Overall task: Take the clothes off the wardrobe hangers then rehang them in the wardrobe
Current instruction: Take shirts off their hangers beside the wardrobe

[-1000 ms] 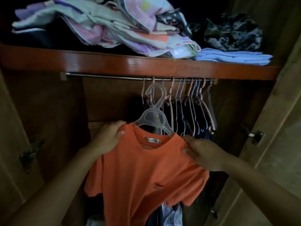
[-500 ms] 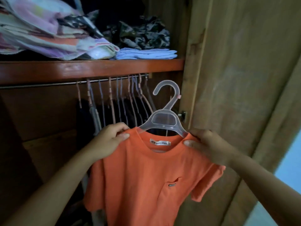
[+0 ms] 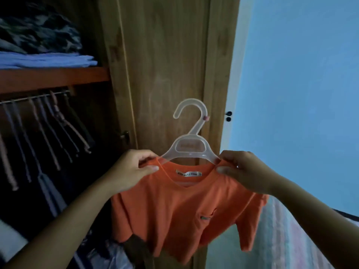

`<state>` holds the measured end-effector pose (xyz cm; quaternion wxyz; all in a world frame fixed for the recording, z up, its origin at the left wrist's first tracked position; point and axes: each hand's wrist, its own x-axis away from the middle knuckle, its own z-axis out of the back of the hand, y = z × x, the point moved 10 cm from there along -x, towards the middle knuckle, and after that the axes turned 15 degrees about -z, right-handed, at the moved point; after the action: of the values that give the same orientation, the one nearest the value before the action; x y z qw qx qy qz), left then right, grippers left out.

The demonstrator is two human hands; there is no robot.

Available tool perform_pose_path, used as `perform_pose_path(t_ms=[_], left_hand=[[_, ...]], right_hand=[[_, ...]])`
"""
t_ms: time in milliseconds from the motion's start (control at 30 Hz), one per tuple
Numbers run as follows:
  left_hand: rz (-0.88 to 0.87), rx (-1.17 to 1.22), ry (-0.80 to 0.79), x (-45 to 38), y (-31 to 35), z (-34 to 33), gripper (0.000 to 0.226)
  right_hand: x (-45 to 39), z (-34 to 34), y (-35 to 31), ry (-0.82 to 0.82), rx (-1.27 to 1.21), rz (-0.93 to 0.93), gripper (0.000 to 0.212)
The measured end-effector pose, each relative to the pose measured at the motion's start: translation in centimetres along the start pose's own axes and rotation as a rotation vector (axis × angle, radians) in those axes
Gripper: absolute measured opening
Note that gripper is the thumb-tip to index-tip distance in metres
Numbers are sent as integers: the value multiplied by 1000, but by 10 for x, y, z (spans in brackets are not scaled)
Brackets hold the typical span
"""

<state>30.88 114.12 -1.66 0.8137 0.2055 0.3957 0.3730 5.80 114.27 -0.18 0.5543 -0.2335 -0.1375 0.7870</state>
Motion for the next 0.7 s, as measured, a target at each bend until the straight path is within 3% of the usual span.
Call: perform_pose_path(t_ms=[167,400,700], left_hand=[[-114,127,-157,-53,4,-58,23],[-298,238,-362,-99,27,-141,22],[-521,337,-648,-90,76,-240,21]], right_hand=[[32,31,47,92,-2,-192,27],[100,56,92,196,75,-489,3],[222,50,101,304,127,-844,15]])
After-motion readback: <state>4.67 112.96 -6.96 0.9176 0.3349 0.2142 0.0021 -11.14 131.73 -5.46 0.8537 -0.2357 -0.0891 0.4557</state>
